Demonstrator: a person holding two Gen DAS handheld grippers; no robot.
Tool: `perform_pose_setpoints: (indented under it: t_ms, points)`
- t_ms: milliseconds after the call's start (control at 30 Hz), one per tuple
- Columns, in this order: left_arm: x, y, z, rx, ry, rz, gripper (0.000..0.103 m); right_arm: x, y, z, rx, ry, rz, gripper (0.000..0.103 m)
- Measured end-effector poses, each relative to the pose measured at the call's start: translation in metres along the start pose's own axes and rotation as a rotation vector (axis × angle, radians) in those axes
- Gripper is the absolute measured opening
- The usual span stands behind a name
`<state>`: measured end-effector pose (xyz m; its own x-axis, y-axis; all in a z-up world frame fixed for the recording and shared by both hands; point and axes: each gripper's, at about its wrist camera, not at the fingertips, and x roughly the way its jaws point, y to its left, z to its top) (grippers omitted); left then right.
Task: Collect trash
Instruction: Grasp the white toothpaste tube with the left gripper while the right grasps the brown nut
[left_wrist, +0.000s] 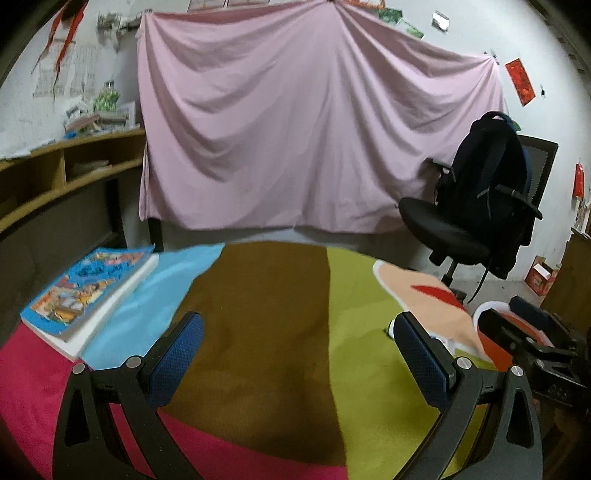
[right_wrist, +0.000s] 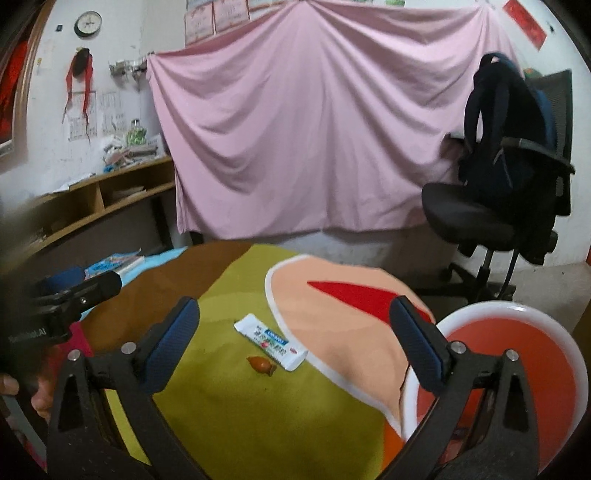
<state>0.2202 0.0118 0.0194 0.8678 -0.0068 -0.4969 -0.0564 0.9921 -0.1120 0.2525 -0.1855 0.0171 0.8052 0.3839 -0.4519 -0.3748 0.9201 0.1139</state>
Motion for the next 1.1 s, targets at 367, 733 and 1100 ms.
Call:
perform_pose_setpoints:
  t_ms: [367, 733, 1100]
  points:
    - [0.023, 0.019, -0.001, -0.088, 0.135, -0.035, 0.094, 0.041, 0.010, -0.014, -0.052, 0.256, 0.112, 0.084]
    - [0.038, 0.016, 0.000, -0.078, 0.237, -0.057, 0.070, 0.057, 0.013, -0.021, -0.078, 0.363, 0.119, 0.049]
    - [0.053, -0.018, 0.000, -0.046, 0.320, -0.139, 0.060, 0.029, -0.003, -0.028, -0.057, 0.303, 0.107, 0.043]
